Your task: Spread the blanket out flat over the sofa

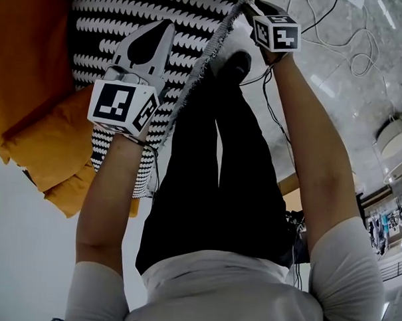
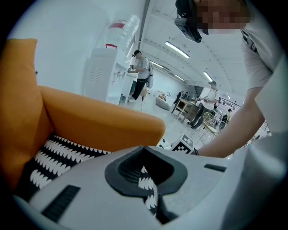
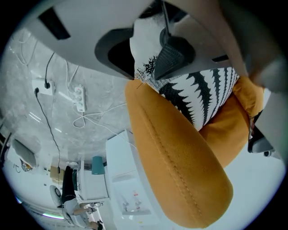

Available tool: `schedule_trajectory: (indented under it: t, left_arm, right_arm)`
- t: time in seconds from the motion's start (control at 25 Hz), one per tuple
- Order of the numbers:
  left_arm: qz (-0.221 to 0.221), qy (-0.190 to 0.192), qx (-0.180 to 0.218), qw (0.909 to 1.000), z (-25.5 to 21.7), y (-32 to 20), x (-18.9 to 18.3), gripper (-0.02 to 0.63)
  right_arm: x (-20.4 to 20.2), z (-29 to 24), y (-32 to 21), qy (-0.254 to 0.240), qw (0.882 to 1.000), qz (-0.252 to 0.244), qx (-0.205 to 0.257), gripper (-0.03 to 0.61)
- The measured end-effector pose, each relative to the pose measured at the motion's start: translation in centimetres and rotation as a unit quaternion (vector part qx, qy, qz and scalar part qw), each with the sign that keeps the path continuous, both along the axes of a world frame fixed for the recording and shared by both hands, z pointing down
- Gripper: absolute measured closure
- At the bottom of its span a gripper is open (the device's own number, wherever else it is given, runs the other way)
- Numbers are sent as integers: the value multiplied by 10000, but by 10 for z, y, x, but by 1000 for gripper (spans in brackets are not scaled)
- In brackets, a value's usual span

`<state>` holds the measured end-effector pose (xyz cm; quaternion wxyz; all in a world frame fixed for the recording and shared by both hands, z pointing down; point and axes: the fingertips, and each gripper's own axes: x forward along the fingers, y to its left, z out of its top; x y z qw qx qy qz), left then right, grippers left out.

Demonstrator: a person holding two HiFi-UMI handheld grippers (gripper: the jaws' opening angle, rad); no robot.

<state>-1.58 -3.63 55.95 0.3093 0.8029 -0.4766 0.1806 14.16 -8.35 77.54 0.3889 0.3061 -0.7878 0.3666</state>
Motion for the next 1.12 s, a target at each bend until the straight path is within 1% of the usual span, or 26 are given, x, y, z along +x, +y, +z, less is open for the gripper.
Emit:
schedule_trajectory:
  t: [0.2,0.28,0.4,0.56,0.64,0.76,0.88,1.0,1.12]
  left_arm:
    - [48,-50,150,9999,-38,-4,-3,604]
    - [28,-101,238,9997,-60,-10,-2,604]
    - [-89,-186,333,9992,-92,-19,3,604]
    - [-57,-296,549,9980,-142,-22,17,604]
    - [-103,-360,595,9975,-170,-11,20,604]
    - [-298,-393,565,9972,-211,11,21,604]
    - [-386,-363,780,9955,-251,12,21,604]
    - [-401,-347,1116,9923,-298,7,23,604]
    - [-385,-332,1359,9894,-349,15,28,604]
  right_arm:
    - [8,-51,5,38,9998,143,151,423]
    - [10,-80,2,-16,9996,183,210,423]
    - [15,-127,-4,-112,9993,101,347,423]
    - [22,-204,-12,-246,9969,-63,741,425]
    - [25,-250,-6,-338,9949,-93,945,425]
    - [33,-315,14,-436,9924,-94,1145,426]
    - [35,-373,17,-533,9873,-191,1486,437]
    - [35,-440,14,-736,9785,-269,1906,459]
    - [36,-508,26,-940,9691,-296,2263,479]
